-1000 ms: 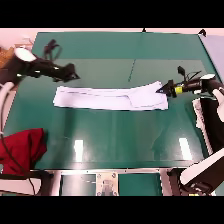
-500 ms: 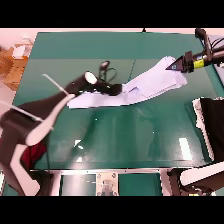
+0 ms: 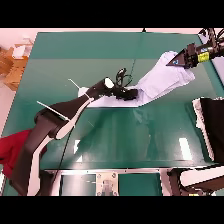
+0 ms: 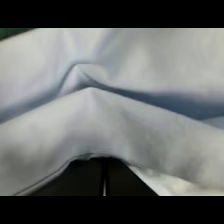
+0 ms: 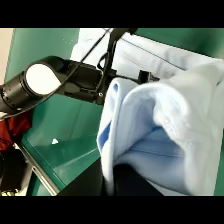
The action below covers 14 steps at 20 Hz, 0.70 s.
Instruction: Fold the shirts.
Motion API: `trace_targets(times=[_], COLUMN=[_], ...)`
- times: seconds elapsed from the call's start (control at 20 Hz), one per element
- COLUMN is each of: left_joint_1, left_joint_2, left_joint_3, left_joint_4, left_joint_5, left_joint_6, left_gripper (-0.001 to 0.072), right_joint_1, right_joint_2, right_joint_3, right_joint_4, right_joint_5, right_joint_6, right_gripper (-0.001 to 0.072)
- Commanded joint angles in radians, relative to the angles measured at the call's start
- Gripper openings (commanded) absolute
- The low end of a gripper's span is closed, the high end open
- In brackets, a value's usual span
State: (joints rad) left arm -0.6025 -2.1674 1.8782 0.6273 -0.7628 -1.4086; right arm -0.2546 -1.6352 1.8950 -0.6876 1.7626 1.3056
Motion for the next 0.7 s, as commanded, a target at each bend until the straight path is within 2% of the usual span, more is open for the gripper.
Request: trace_targets(times=[0.0, 0.15, 0.3, 0.45, 0.65], left_joint_1=[0.069, 0.204, 0.376, 0.533, 0.686], left_joint_2=[0.05, 0.159, 0.289, 0.396, 0.478], left_joint_3=[0.018, 0.018, 0.018, 0.018, 0.018], left_joint_4=[-0.01, 0.006, 0.026, 0.026, 0.023], left_joint_5=[-0.144, -0.359, -0.549, -0.647, -0.679], left_joint_6=[0.047, 0.117, 0.129, 0.138, 0.138], left_gripper=[0.0025, 0.0025, 0.0025, 0.0024, 0.0025], right_joint_1=[0.01, 0.058, 0.173, 0.344, 0.618], right_joint_2=[0.003, 0.003, 0.002, -0.014, -0.12], right_joint_3=[0.003, 0.003, 0.002, 0.002, -0.026], right_joint_4=[-0.011, -0.002, -0.003, -0.005, -0.005], right_joint_5=[0.004, 0.002, -0.066, -0.225, -0.536], right_joint_6=[0.037, 0.068, 0.129, 0.162, 0.162], right_gripper=[0.0021, 0.0021, 0.0021, 0.0021, 0.0023])
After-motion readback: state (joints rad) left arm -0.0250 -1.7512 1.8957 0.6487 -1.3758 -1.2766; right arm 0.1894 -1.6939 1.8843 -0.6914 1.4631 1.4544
